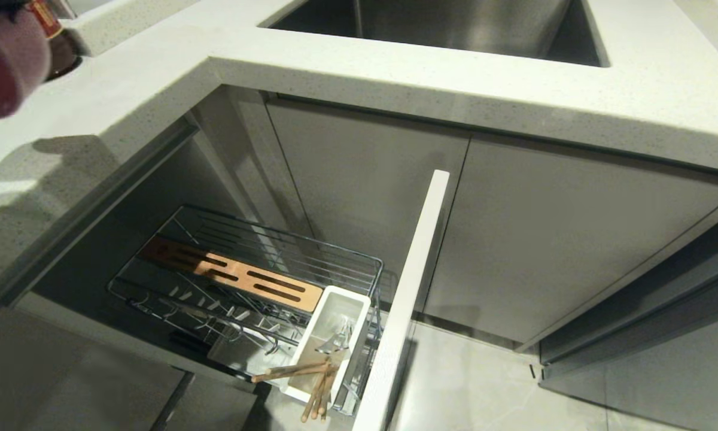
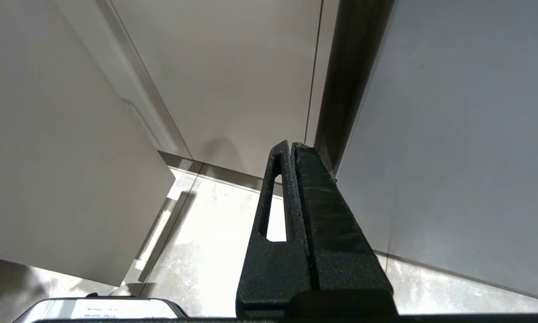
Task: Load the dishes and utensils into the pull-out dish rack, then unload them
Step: Take the bowl out of the cupboard
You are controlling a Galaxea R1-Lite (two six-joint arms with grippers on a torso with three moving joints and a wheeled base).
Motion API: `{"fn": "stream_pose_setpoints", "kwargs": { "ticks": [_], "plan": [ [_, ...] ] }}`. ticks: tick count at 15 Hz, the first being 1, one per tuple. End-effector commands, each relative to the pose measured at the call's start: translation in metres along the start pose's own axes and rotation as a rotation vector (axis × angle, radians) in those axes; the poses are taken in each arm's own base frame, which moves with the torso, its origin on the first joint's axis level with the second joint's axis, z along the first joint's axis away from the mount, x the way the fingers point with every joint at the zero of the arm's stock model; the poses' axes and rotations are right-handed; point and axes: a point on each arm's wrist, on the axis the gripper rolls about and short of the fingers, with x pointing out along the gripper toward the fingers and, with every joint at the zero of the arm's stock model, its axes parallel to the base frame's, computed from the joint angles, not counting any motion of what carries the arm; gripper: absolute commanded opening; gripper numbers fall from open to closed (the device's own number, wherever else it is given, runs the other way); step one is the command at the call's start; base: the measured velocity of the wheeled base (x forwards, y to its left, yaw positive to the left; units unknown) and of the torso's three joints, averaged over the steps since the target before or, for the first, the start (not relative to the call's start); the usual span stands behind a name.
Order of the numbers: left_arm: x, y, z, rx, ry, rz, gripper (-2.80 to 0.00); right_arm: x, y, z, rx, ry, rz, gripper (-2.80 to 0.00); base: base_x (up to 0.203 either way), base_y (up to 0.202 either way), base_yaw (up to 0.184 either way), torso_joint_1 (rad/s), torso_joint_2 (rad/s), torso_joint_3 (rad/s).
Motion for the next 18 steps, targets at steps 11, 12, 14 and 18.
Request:
{"fn": "stream_pose_setpoints", "kwargs": {
  "ticks": [11,12,14,18],
  "plan": [
    [-0.074,0.084,0.026,0.474,0.343,0.846,-2.80,0.001,0.000,-0.007,0.000,0.025,0.000,-2.80,0.000,0.000,0.000,0.000,0.00,0.000],
    [-0.066,0.087,0.021,0.463,0.432,0.888,-2.80,0.001,0.000,-0.007,0.000,0.025,0.000,-2.80,0.000,0.000,0.000,0.000,0.00,0.000],
    [-0.053,0.092,0.014,0.446,0.597,0.919,-2.80,0.001,0.000,-0.007,0.000,0.025,0.000,-2.80,0.000,0.000,0.000,0.000,0.00,0.000],
    [-0.028,0.097,0.005,0.378,0.822,0.872,-2.80,0.001,0.000,-0.007,0.000,0.025,0.000,-2.80,0.000,0.000,0.000,0.000,0.00,0.000]
  ]
}}
